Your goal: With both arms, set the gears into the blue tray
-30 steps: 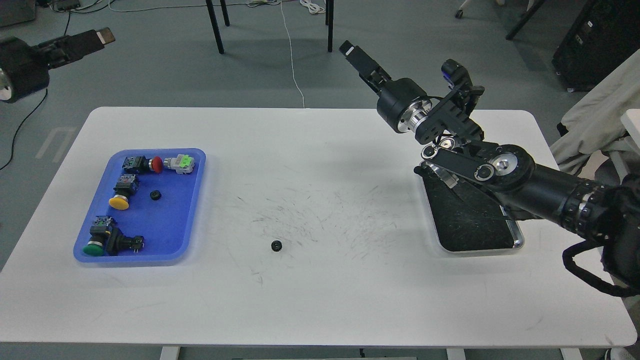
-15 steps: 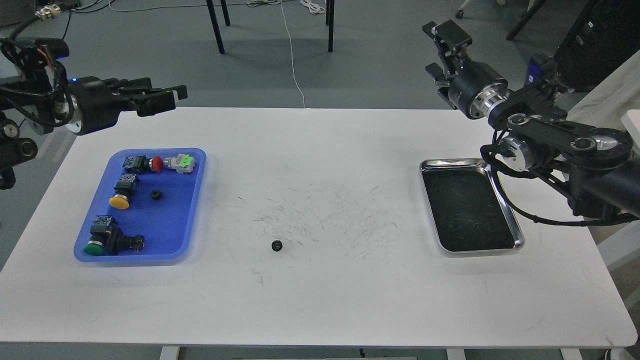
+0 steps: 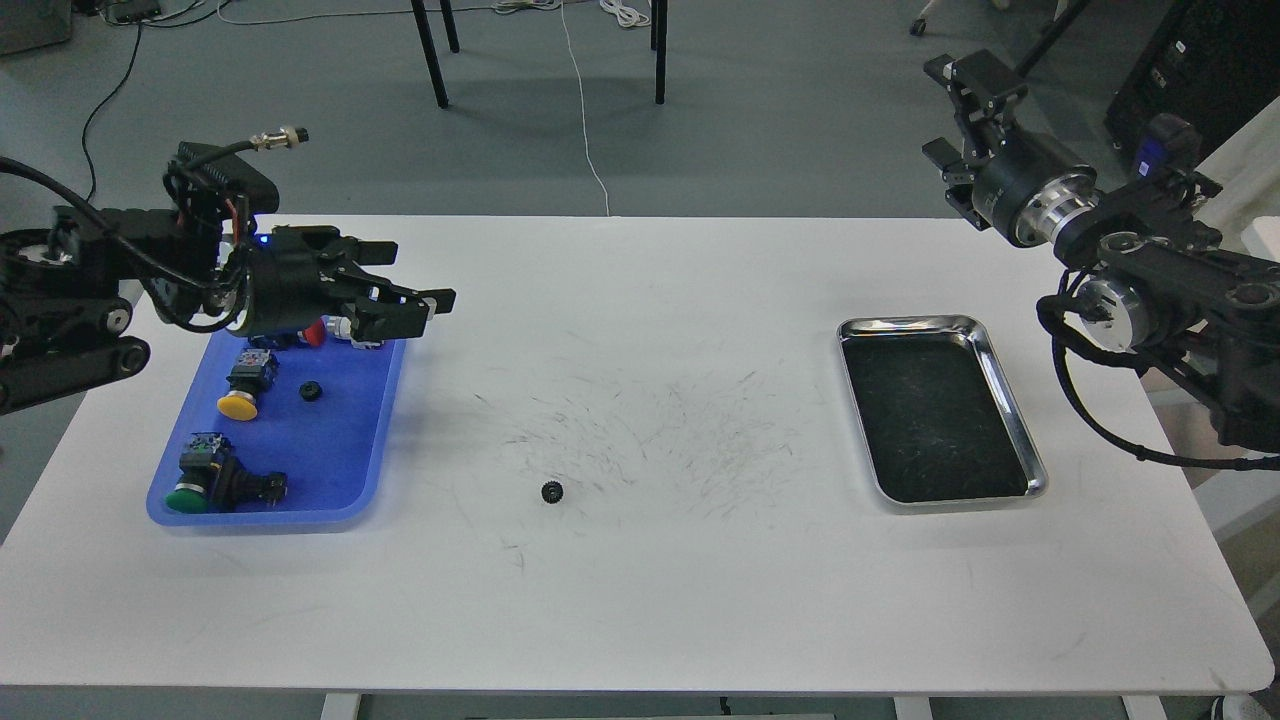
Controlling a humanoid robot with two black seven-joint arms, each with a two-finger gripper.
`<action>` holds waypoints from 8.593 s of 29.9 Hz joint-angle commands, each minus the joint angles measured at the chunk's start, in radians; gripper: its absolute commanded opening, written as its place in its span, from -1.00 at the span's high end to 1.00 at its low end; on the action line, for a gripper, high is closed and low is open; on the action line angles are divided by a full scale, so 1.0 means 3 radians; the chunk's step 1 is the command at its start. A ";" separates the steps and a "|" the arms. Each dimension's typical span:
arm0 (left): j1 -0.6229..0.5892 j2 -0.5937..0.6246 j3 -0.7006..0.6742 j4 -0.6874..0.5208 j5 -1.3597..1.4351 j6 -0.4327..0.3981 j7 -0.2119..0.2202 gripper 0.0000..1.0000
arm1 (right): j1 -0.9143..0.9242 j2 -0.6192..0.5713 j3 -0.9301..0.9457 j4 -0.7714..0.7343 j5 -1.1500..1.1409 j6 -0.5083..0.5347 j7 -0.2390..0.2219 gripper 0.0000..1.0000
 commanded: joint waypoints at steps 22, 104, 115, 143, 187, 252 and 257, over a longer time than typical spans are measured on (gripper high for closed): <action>0.0201 0.0241 -0.0420 -0.0264 0.0737 0.0055 -0.0001 -0.95 | -0.0035 -0.0065 -0.0017 0.0006 -0.0013 0.0006 0.0000 -0.88; 0.1024 -0.1094 0.0291 0.0589 0.1685 0.1113 -0.0001 -0.41 | -0.0828 -0.0050 0.0755 -0.0060 0.0581 -0.0014 -0.0061 -0.94; 0.1060 -0.1150 0.0286 0.0661 0.1680 0.1169 -0.0001 -0.27 | -0.0869 -0.0044 0.0745 -0.0065 0.0575 -0.0020 -0.0061 -0.94; 0.1106 -0.1268 0.0214 0.0676 0.1629 0.1241 -0.0001 -0.10 | -0.0910 -0.0029 0.0688 -0.0147 0.0570 -0.0014 -0.0061 -0.94; 0.1193 -0.1191 0.0199 0.0779 0.1639 0.1246 -0.0001 0.72 | -0.0915 0.0037 0.0673 -0.0147 0.0514 -0.0014 -0.0056 -0.94; 0.2036 0.0164 -0.0762 0.1096 0.1194 0.1249 -0.0001 0.42 | -0.0864 0.0119 0.0683 -0.0173 0.0504 -0.0020 -0.0066 -0.94; 0.2057 0.0139 -0.0757 0.1147 0.1189 0.1249 -0.0001 0.31 | -0.0864 0.0119 0.0683 -0.0173 0.0504 -0.0020 -0.0061 -0.94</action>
